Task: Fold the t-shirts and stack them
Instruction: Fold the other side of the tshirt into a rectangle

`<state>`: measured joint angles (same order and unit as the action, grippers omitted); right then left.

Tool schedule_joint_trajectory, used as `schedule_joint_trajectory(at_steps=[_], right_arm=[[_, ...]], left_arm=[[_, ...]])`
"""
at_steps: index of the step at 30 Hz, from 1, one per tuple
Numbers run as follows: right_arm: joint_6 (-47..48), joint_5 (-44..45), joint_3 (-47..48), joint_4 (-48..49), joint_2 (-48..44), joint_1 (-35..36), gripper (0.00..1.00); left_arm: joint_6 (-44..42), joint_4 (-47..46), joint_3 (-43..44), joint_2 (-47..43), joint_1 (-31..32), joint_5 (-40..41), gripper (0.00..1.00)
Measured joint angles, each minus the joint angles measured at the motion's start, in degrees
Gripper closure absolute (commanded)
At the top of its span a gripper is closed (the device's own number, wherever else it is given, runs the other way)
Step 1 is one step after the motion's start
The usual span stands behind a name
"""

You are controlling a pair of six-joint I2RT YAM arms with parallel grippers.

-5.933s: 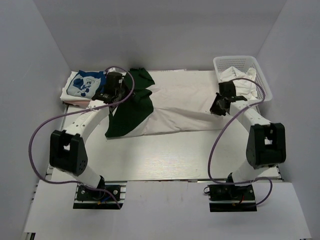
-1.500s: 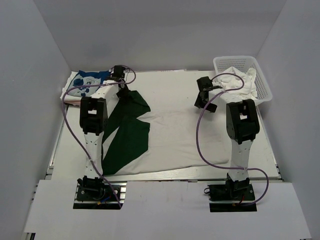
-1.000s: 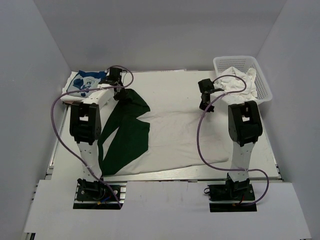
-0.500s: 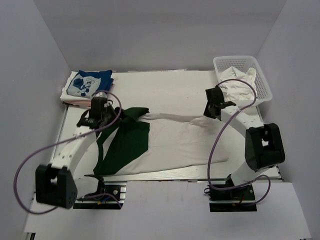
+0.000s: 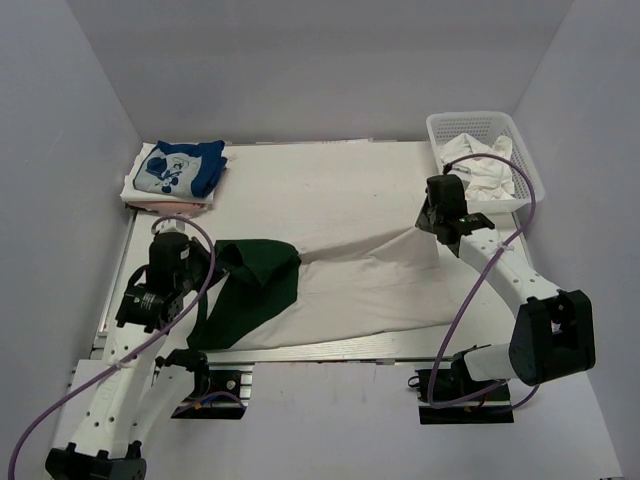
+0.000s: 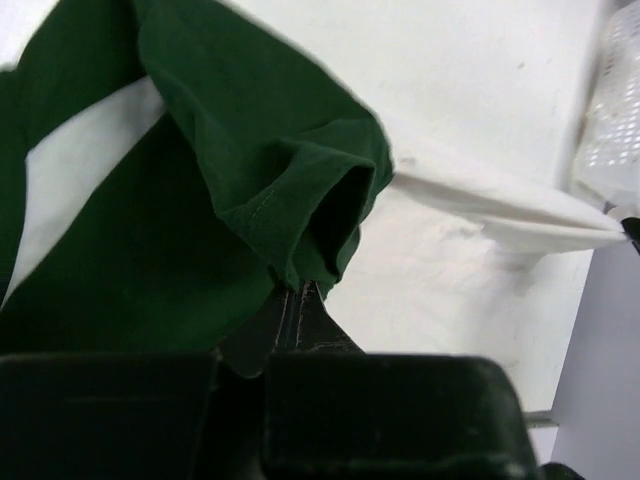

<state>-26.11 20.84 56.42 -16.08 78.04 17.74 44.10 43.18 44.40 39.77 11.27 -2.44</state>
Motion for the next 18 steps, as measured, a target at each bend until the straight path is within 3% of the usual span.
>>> schedule_joint_trajectory(at_steps=[9,13,16,18], right_arm=[[-0.1,0.0,-3.3,-0.4,0.0,0.0,1.00],[-0.3,0.0,-6.1,0.0,0.1,0.0,1.00],[-0.5,0.0,-7.8,-0.1,0.3,0.0,1.00],[-0.7,0.1,-8.7,0.2,0.3,0.0,1.00]], left_arm=[[2.7,17.2,-0.5,-11.5,-0.5,-4.4,1.00],[3.1,20.5,-9.2,-14.4,-0.7,-12.2,1.00],[3.5,24.2,-16.6,-15.4,-0.7,-17.9,0.90],[3.7,25.2,-18.6,-15.7,-0.7,-21.4,0.54]])
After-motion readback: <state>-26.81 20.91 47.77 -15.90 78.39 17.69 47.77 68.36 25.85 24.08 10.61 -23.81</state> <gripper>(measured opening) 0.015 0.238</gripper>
